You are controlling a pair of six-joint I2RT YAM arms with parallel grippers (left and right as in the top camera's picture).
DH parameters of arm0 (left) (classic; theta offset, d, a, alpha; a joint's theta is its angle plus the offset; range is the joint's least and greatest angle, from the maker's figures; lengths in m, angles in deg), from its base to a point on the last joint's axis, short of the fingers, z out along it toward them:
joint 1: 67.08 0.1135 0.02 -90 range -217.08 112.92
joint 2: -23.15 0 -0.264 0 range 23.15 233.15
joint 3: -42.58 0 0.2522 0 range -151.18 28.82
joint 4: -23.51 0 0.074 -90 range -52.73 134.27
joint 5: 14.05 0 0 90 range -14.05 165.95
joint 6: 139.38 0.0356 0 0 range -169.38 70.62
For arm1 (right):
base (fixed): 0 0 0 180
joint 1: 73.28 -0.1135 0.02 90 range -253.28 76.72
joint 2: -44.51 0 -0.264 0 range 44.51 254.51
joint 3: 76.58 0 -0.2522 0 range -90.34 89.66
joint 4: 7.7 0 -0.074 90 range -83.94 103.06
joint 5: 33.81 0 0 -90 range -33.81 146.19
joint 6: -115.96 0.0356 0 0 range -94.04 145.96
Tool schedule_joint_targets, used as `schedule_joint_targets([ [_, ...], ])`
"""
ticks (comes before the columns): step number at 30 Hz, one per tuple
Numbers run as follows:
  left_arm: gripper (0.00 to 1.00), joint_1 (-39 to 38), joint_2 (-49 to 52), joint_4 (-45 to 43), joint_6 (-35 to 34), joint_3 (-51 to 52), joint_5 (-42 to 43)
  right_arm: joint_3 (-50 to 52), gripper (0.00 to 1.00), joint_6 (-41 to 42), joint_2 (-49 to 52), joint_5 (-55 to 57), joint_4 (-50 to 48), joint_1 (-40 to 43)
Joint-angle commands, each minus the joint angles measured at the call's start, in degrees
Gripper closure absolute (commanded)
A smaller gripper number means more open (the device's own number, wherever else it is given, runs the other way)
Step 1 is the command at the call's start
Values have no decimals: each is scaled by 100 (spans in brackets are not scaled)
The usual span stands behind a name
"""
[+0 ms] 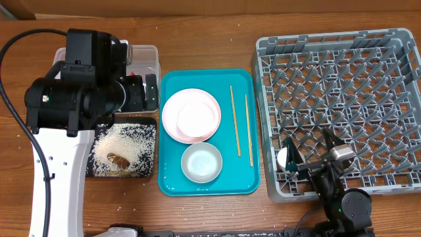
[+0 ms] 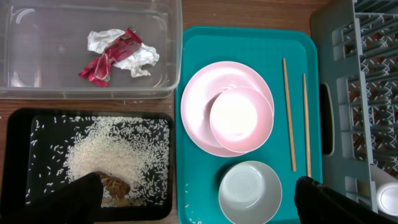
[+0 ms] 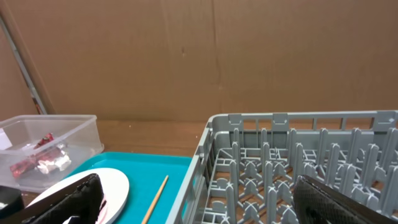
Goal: Sort waste into correct bins and load items into the dishwasher
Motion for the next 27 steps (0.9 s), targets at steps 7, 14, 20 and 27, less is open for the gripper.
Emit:
schedule_joint_targets([
  [7,0,-20,35,-20,-17,-35,39,326,0,-37,-68,52,131,15],
  [14,0,-20,35,-20,-17,-35,39,326,0,-37,-68,52,138,15],
  [20,0,-20,35,-20,-17,-35,39,326,0,-37,-68,52,138,15],
  [27,0,-20,35,-20,-17,-35,39,326,0,-35,-68,52,140,15],
])
